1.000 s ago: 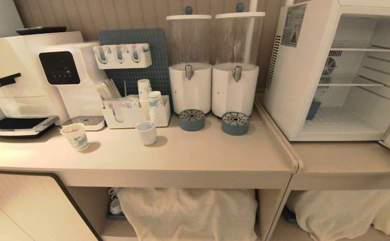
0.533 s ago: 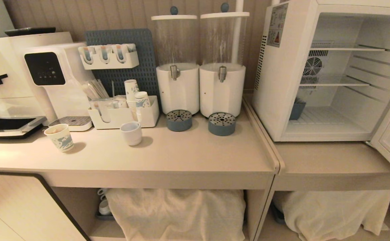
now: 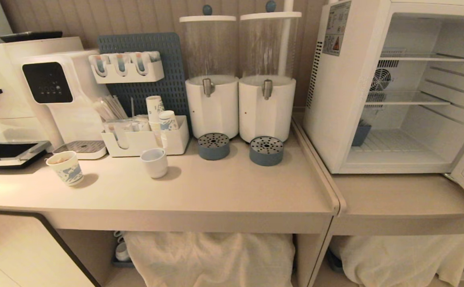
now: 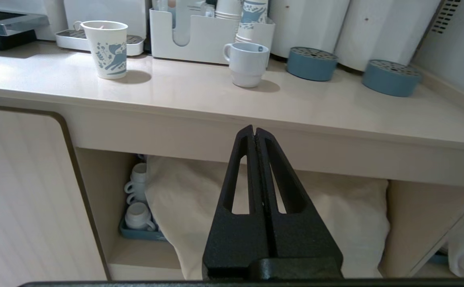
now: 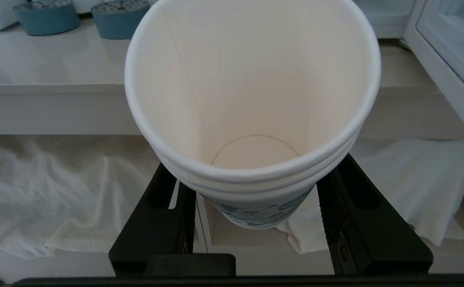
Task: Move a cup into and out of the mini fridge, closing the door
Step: Put the paper cup in the freezer
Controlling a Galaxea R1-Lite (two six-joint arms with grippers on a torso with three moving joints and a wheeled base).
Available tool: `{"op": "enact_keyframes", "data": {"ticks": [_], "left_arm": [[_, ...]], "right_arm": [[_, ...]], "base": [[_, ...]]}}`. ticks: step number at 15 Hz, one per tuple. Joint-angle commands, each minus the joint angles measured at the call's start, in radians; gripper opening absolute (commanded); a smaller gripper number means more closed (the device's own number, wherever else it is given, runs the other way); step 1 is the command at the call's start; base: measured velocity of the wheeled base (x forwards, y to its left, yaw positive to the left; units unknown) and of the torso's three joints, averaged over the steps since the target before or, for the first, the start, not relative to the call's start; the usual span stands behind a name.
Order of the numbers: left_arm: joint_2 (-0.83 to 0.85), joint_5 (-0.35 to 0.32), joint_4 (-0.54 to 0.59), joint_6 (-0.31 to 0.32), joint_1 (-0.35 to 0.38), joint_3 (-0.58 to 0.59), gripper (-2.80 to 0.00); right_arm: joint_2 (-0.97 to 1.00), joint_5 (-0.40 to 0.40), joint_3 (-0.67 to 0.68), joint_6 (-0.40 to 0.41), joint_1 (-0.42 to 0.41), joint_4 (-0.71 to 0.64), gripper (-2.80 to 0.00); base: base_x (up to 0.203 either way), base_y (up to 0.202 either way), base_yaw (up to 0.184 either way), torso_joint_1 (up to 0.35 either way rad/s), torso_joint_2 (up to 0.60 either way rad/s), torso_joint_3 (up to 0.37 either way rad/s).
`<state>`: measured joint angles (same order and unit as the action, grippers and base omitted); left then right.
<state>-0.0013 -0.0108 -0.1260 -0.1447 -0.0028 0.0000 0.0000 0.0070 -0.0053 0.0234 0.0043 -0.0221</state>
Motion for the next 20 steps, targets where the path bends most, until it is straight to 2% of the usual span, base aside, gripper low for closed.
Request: {"op": "enact_keyframes", "data": {"ticks": [1,7,9,10,11,14,16,18,20], "left_arm": [[-0.003,0.0,-0.001,-0.002,0.0,0.04,-2.8],[-0.003,0.0,-0.001,-0.003,0.0,0.04,-2.8],[-0.003,0.001,-0.001,-0.003,0.0,0.04,-2.8],[-0.003,0.0,-0.001,-0.001,0.0,0.04,-2.8],[-0.003,0.0,-0.001,-0.001,0.0,0.04,-2.8],[-0.003,0.0,-0.001,-0.003,0.0,0.04,-2.8],[-0.003,0.0,-0.001,-0.003,0.0,0.04,-2.8],[-0.003,0.0,-0.001,-0.001,0.0,0.04,-2.8],[-0.003,0.0,-0.001,-0.003,0.0,0.04,-2.8]], "right_arm": [[0.002,0.001,-0.002,0.001,0.0,0.001,-2.8],[0.0,0.007,-0.01,0.017,0.0,0.013,-2.8],[0.015,0.039,-0.129,0.023,0.0,-0.006,-2.8],[0.054,0.065,-0.251,0.022,0.0,-0.034,-2.8],[0.123,0.097,-0.386,0.014,0.0,-0.062,-2.8],[0.473,0.176,-0.649,-0.035,0.0,-0.109,-2.8],[0.729,0.183,-0.782,-0.066,-0.003,-0.084,-2.8],[0.975,0.133,-0.866,-0.091,-0.007,0.024,-2.8],[1.209,0.039,-0.909,-0.105,-0.012,0.218,-2.8]], "base": [[0.0,0.0,0.0,0.0,0.0,0.0],[0.0,0.0,0.0,0.0,0.0,0.0],[0.0,0.0,0.0,0.0,0.0,0.0],[0.0,0.0,0.0,0.0,0.0,0.0],[0.0,0.0,0.0,0.0,0.0,0.0],[0.0,0.0,0.0,0.0,0.0,0.0],[0.0,0.0,0.0,0.0,0.0,0.0],[0.0,0.0,0.0,0.0,0.0,0.0],[0.0,0.0,0.0,0.0,0.0,0.0]]}}
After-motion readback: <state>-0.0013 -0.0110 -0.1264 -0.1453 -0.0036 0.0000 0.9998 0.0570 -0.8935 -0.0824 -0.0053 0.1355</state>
